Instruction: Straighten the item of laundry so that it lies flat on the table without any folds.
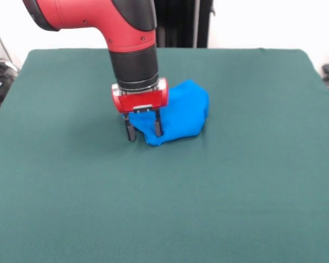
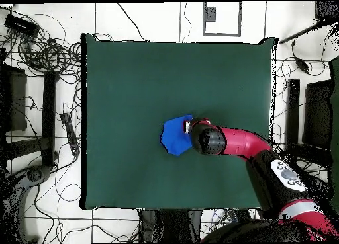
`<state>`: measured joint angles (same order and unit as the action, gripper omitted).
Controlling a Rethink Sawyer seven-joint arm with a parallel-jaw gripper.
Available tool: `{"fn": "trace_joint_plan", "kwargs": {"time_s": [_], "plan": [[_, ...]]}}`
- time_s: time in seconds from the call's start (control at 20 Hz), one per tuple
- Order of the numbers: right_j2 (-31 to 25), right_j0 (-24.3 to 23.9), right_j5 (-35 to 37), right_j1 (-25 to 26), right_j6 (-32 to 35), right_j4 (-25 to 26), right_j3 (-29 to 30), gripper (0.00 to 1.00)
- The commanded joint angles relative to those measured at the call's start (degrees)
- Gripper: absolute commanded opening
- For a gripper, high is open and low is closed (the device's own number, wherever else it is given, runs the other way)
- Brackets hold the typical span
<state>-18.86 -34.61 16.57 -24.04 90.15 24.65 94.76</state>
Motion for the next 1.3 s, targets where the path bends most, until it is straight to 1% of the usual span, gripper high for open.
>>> {"fn": "trace_joint_plan", "kwargs": {"time_s": [0.05, 0.8, 0.9, 0.95, 1.05, 1.15, 1.3], "plan": [[-7.7, 4.1, 5.2, 3.8, 2.9, -1.4, 9.0, 1.0], [-7.3, 4.5, 4.3, 3.9, 3.0, -0.9, 8.6, 1.0], [-7.1, 4.5, 3.3, 3.8, 3.9, -1.1, 8.7, 1.0], [-6.8, 4.6, 2.7, 3.7, 4.4, -1.1, 8.8, 0.0], [-6.3, 5.0, 0.8, 3.3, 5.2, -0.5, 8.9, 0.0], [-4.6, 6.8, 3.0, 2.5, 5.4, -0.6, 8.1, 0.0], [-4.5, 6.9, 4.7, 2.7, 4.9, -1.2, 7.9, 0.0]]}}
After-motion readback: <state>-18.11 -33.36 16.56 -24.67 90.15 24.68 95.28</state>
